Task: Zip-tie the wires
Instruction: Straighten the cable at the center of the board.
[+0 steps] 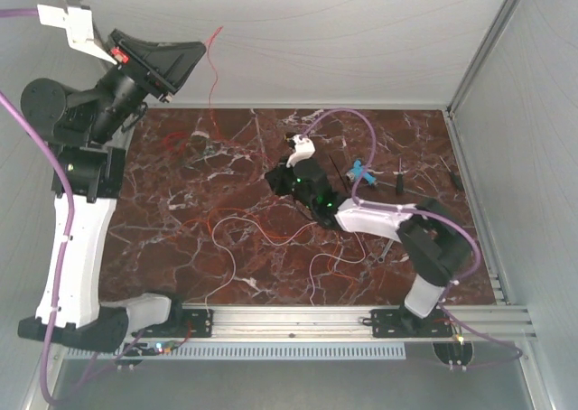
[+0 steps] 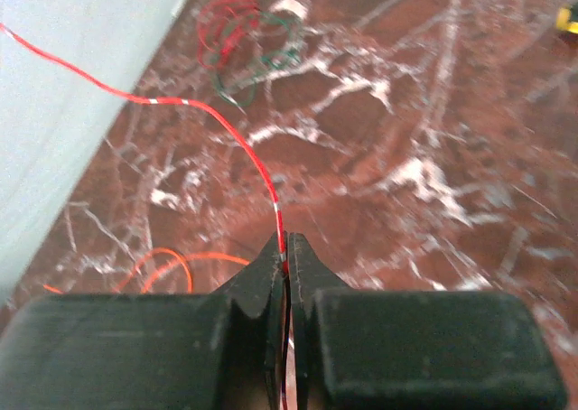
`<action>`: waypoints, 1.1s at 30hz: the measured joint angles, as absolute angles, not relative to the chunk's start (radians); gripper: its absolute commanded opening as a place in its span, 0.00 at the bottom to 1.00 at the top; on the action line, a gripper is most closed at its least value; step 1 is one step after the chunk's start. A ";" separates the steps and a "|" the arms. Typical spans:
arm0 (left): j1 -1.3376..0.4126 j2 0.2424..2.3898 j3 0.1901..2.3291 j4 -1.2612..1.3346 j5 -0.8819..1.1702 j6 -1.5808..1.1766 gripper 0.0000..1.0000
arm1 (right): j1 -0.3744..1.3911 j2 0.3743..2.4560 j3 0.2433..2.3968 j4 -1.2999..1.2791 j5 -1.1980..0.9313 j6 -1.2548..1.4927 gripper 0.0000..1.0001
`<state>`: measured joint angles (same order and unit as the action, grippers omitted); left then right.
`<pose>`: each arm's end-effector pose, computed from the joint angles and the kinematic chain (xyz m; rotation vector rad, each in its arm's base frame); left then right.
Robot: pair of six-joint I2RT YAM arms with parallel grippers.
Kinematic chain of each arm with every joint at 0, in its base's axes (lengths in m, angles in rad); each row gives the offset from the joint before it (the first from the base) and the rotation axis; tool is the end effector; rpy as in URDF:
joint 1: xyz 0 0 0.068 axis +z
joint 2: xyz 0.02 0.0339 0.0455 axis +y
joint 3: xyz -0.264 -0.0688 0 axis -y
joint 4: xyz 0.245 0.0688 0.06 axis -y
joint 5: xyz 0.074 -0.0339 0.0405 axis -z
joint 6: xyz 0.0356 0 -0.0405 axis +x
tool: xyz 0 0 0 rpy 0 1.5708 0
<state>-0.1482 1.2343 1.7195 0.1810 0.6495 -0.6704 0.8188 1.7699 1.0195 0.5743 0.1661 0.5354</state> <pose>0.1966 -0.0511 0.5933 0.3756 1.0457 -1.0301 0.2774 0.2879 0.2300 -0.1312 1.8166 0.8358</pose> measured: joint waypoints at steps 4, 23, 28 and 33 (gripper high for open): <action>-0.150 1.113 1.560 0.051 0.536 -0.569 0.00 | 0.803 1.581 0.950 0.367 0.169 0.479 0.00; -0.151 0.881 1.054 -0.456 0.024 -0.448 0.00 | 0.711 0.948 0.905 -0.529 0.167 0.492 0.00; -0.151 0.872 1.015 -0.514 -0.109 -0.448 0.00 | 0.704 0.936 0.904 -0.617 0.120 0.537 0.00; -0.151 0.880 0.961 -0.514 -0.178 -0.434 0.00 | 0.704 0.937 0.901 -0.662 0.041 0.573 0.00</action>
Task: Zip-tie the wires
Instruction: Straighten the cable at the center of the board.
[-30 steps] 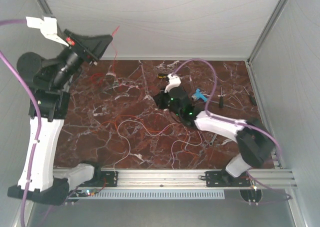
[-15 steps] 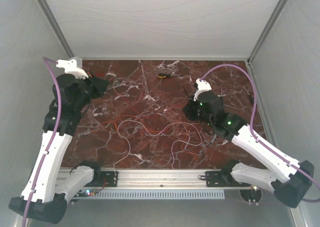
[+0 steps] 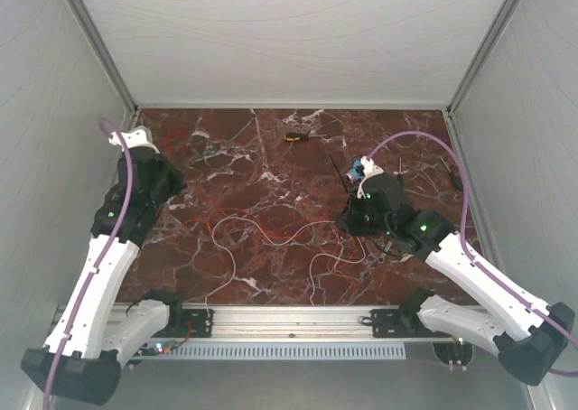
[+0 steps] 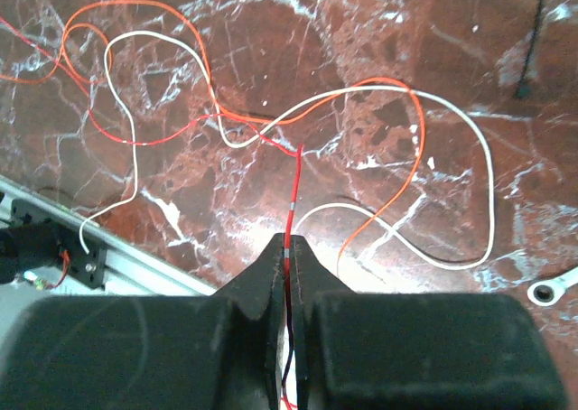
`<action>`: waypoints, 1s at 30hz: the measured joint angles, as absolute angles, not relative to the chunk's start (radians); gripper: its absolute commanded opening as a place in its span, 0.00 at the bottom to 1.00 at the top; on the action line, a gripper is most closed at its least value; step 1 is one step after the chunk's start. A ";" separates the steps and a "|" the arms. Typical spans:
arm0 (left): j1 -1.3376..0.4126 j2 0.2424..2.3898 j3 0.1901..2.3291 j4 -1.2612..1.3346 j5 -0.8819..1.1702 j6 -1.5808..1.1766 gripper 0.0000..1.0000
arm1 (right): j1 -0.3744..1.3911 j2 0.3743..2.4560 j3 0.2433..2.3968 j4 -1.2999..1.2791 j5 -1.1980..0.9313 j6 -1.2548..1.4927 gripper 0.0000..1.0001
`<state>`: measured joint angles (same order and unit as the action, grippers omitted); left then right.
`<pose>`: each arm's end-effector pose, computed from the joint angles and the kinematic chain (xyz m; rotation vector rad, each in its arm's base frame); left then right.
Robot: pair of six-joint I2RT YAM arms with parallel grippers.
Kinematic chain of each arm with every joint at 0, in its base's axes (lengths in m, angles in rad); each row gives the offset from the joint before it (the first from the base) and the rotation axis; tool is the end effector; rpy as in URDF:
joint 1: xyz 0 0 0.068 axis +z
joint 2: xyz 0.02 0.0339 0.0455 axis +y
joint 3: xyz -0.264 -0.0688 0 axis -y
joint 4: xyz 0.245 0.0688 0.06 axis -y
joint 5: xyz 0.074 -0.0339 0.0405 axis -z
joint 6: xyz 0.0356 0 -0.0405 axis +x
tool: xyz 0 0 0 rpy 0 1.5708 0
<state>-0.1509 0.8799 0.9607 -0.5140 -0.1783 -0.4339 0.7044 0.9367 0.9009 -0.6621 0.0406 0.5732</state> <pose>0.1889 -0.0223 0.3508 -0.3950 1.9628 -0.1972 0.1492 0.1249 0.3070 -0.1317 2.3431 0.6144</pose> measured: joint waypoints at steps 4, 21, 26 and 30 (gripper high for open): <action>-0.150 0.921 0.933 -0.507 -0.207 -0.420 0.00 | 0.704 0.941 0.878 -0.660 -0.026 0.601 0.00; -0.144 1.132 0.928 -0.359 -0.135 -0.353 0.00 | 0.704 1.050 0.839 -0.595 -0.134 0.606 0.00; -0.138 1.203 0.937 -0.353 -0.112 -0.343 0.00 | 0.704 1.106 0.839 -0.555 -0.131 0.587 0.00; -0.129 1.219 0.937 -0.344 -0.094 -0.342 0.00 | 0.704 1.151 0.838 -0.536 -0.127 0.568 0.00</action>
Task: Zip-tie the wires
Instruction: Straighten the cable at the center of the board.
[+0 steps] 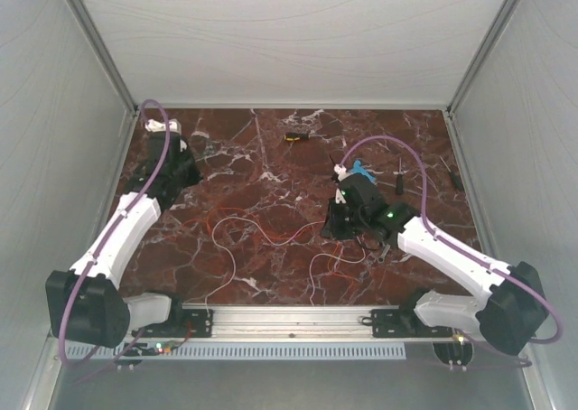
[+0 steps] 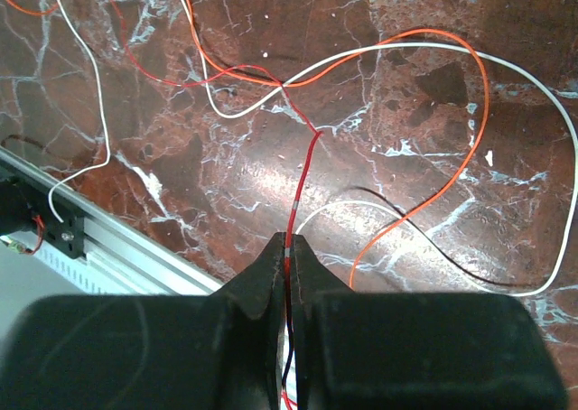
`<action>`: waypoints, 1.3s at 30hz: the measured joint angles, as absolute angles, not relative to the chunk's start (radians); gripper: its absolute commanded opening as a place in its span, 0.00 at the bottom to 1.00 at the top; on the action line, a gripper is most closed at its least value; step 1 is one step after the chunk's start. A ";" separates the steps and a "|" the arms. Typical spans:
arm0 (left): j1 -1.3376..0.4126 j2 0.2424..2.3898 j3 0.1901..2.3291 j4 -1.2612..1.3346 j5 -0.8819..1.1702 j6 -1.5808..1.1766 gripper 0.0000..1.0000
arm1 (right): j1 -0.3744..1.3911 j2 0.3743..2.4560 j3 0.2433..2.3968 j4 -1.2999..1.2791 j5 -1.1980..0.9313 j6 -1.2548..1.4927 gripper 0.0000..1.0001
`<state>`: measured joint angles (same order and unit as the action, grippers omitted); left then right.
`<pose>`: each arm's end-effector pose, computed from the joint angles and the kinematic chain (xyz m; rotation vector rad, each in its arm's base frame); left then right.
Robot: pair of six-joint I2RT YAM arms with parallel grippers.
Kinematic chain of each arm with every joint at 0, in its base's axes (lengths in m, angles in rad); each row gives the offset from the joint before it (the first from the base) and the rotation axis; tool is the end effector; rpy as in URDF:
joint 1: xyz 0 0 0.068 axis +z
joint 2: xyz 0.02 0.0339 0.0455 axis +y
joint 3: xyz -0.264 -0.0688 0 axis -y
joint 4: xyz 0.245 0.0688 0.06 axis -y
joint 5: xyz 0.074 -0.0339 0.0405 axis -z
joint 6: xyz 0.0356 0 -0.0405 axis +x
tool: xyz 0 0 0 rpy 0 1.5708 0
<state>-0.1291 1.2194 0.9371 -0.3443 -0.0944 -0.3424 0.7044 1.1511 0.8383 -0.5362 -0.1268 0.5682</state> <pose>0.2680 -0.0314 0.2866 -0.2867 2.1800 -0.1612 0.1771 0.1564 0.2542 -0.2340 2.5345 0.7006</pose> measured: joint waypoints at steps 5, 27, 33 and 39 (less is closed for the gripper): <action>-0.120 1.238 0.937 -0.313 -0.039 -0.335 0.00 | 0.704 1.185 0.820 -0.513 -0.118 0.552 0.00; -0.120 1.251 0.937 -0.208 0.125 -0.389 0.00 | 0.704 1.091 0.788 -0.535 0.051 0.537 0.00; -0.118 1.288 0.937 -0.251 0.098 -0.401 0.00 | 0.704 1.130 0.729 -0.525 0.043 0.537 0.00; -0.118 1.271 0.921 -0.281 0.079 -0.397 0.18 | 0.704 1.130 0.719 -0.524 0.042 0.538 0.20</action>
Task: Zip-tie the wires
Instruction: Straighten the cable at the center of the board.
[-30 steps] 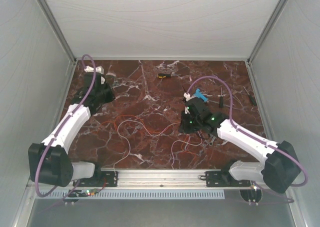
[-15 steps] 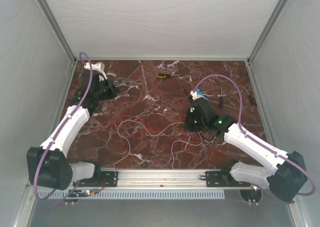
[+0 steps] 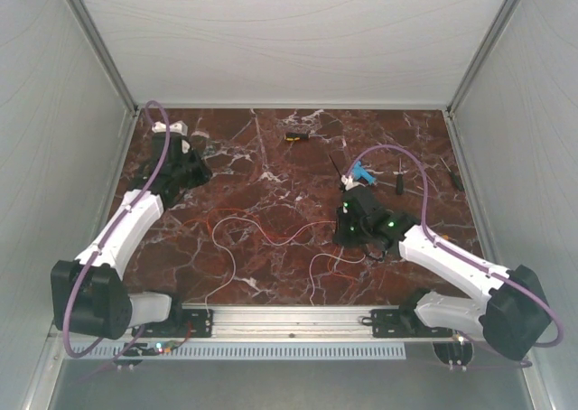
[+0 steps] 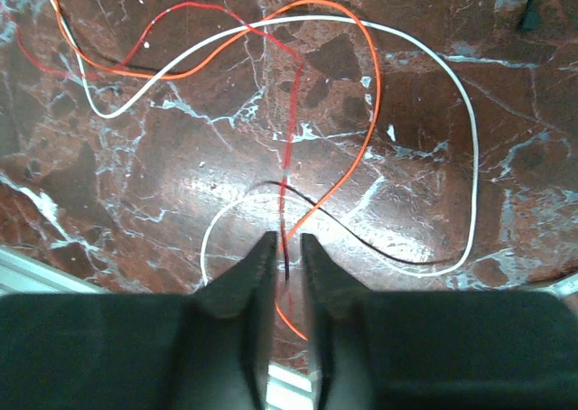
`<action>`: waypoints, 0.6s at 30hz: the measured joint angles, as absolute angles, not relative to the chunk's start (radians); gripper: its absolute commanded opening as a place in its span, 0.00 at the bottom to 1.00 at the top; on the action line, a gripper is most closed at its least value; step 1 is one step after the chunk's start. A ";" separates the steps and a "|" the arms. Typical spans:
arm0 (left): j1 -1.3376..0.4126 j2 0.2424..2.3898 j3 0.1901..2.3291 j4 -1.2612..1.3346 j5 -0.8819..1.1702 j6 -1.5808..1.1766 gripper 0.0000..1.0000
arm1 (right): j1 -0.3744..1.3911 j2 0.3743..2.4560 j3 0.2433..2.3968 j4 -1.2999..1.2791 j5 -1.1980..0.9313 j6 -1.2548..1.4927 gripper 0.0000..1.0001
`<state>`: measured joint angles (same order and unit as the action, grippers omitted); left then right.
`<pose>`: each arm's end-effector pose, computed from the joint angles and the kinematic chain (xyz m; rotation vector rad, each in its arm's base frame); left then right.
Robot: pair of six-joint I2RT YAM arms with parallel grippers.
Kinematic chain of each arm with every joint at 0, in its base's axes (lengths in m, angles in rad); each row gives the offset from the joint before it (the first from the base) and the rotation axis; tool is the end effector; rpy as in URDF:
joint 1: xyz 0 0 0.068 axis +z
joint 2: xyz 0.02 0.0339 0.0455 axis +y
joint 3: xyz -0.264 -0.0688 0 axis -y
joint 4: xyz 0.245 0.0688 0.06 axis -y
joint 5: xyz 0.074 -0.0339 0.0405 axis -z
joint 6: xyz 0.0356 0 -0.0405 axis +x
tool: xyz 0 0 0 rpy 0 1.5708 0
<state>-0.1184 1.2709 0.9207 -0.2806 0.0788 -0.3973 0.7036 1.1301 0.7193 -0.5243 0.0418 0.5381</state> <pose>0.2788 -0.0360 0.2734 -0.2651 2.2088 -0.3729 0.1695 0.1419 0.2213 -0.1944 2.5577 0.4473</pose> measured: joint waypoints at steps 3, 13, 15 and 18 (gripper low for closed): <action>-0.118 1.261 0.913 -0.289 0.073 -0.395 0.30 | 0.704 1.116 0.719 -0.525 0.043 0.538 0.40; -0.118 1.261 0.913 -0.305 0.070 -0.395 0.70 | 0.704 1.098 0.727 -0.542 0.033 0.538 0.60; -0.118 1.261 0.913 -0.307 0.061 -0.395 0.83 | 0.704 1.087 0.733 -0.549 0.031 0.538 0.65; -0.118 1.256 0.913 -0.309 0.032 -0.397 0.94 | 0.704 1.061 0.742 -0.556 0.030 0.537 0.70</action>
